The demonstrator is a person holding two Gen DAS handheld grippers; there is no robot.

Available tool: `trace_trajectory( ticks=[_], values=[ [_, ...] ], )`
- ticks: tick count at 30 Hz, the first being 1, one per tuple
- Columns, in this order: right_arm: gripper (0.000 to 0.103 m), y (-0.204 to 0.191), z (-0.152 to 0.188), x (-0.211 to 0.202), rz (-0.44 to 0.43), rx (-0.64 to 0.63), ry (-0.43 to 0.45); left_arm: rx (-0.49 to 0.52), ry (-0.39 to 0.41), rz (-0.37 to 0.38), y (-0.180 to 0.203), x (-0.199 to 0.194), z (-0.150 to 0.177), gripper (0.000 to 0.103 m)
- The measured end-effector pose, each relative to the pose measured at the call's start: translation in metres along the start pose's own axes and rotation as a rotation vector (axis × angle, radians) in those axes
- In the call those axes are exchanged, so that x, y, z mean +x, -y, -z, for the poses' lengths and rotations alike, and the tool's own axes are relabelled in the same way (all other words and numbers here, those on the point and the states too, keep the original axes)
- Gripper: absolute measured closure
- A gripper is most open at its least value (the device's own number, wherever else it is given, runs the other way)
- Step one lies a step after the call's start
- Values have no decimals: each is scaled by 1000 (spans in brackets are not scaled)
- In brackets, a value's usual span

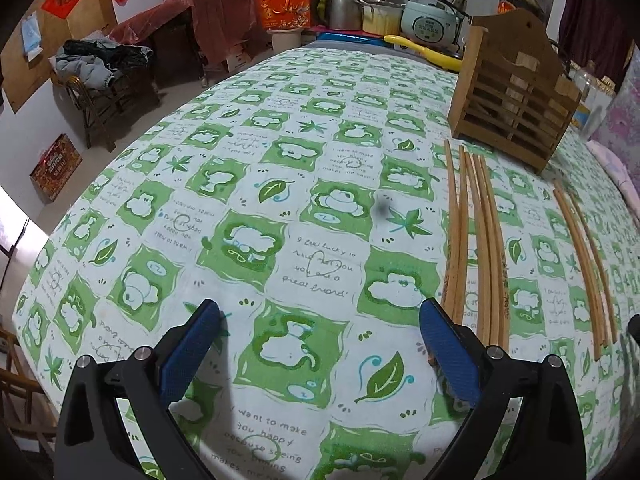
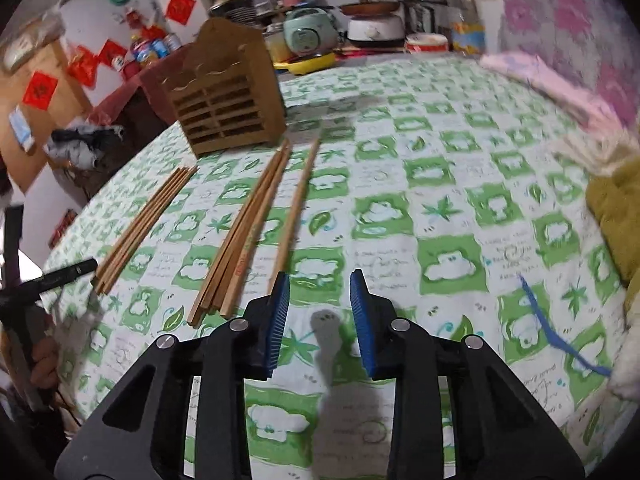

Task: Organize utensils
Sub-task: 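Close the left tool on one wooden chopstick while the right tool grasps another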

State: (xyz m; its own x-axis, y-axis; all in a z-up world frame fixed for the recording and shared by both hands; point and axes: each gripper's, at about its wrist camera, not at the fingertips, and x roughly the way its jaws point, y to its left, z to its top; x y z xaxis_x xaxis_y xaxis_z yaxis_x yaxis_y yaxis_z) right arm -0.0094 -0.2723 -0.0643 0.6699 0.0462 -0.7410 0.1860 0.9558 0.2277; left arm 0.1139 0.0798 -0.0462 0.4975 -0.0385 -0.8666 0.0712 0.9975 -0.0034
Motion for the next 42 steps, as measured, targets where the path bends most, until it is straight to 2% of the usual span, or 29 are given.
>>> trace_trajectory(
  ticks=[6, 9, 11, 16, 18, 19, 21, 24, 25, 26, 28, 29, 31, 33, 39, 42],
  values=[
    [71, -20, -2, 12, 10, -79, -45, -5, 12, 31, -1, 2, -3, 6],
    [71, -17, -4, 24, 0, -65, -102, -20, 25, 73, -4, 1, -4, 6],
    [73, -15, -4, 26, -5, -51, -101, -12, 31, 95, -3, 1, -4, 6],
    [73, -15, -2, 25, -12, -45, -99, 84, 44, 150, 11, -2, 5, 6],
    [73, -15, -3, 25, -11, -46, -98, 145, 43, 118, 19, 2, 12, 6],
    [73, -15, -3, 25, -6, -51, -99, 192, 54, 88, 25, 1, 15, 11],
    [73, -14, -3, 26, -7, -49, -99, 242, 59, 75, 31, 2, 16, 15],
    [73, -15, -3, 26, -7, -49, -99, 252, 74, 94, 27, 3, 13, 27],
    [73, -15, -3, 26, -6, -51, -98, 254, 77, 95, 25, 5, 11, 35],
    [73, -15, -3, 26, -5, -51, -99, 253, 77, 93, 22, 6, 8, 38],
    [73, -15, -3, 26, -4, -51, -98, 237, 70, 84, 12, 7, 1, 57],
    [73, -16, -3, 26, -5, -51, -98, 223, 66, 72, 6, 9, -3, 61],
    [73, -15, -3, 26, -3, -53, -99, 176, 57, 66, -7, 10, -7, 64],
    [73, -16, -3, 26, -2, -54, -98, 172, 57, 76, -10, 9, -7, 64],
    [73, -16, -3, 26, 0, -56, -98, 298, 87, -44, 14, 16, -13, 62],
    [73, -16, -3, 26, 2, -57, -98, 311, 52, -42, 17, 23, -25, 65]
  ],
)
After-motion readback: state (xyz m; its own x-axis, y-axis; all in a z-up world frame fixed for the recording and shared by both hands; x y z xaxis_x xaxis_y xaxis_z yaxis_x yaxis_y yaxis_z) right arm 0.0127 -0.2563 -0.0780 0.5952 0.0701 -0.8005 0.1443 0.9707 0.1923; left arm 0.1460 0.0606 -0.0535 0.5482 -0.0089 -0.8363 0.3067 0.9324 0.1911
